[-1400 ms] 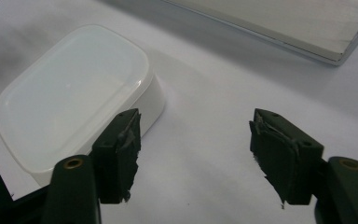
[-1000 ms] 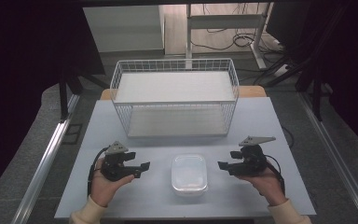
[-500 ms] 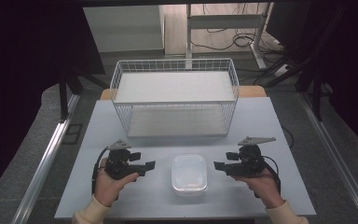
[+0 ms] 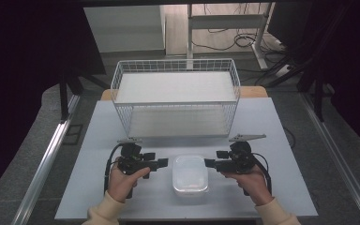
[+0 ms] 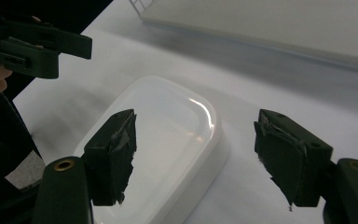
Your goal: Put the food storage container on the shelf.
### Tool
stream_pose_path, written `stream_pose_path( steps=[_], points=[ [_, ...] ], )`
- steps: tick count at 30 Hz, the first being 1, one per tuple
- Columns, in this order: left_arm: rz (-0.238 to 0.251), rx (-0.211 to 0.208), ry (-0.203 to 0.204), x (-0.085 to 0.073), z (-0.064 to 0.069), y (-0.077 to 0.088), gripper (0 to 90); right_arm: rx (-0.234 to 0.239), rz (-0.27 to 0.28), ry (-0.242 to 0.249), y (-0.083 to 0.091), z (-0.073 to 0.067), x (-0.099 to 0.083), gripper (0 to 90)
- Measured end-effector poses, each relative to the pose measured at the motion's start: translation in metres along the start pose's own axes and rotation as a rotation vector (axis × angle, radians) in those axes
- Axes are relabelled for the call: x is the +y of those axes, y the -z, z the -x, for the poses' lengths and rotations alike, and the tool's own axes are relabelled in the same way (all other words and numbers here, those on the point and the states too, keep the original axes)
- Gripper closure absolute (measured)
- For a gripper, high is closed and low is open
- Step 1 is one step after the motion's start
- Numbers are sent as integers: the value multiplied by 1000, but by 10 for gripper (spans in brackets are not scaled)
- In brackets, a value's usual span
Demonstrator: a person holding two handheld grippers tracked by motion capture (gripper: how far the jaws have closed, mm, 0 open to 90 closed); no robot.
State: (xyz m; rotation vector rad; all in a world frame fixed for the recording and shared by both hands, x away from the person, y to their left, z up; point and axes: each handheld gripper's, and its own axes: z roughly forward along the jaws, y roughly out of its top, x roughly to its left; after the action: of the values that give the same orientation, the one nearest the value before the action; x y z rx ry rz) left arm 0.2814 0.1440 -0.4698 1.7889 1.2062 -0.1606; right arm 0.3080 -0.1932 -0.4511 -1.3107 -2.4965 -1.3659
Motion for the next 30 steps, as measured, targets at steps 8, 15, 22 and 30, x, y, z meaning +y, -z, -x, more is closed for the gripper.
stream_pose_path(
  steps=[8,15,22,30],
  points=[
    [-46,-36,32,-9,0,-16,271,47,-3,-81,-6,6,-13,320],
    [-40,-30,35,-11,0,-21,279,70,-34,-107,-14,6,-20,350],
    [-50,-64,94,-16,-7,-33,301,94,-68,-140,-25,7,-27,382],
    [-75,-58,95,-21,-3,-43,403,110,-92,-158,-31,7,-32,455]
  ],
)
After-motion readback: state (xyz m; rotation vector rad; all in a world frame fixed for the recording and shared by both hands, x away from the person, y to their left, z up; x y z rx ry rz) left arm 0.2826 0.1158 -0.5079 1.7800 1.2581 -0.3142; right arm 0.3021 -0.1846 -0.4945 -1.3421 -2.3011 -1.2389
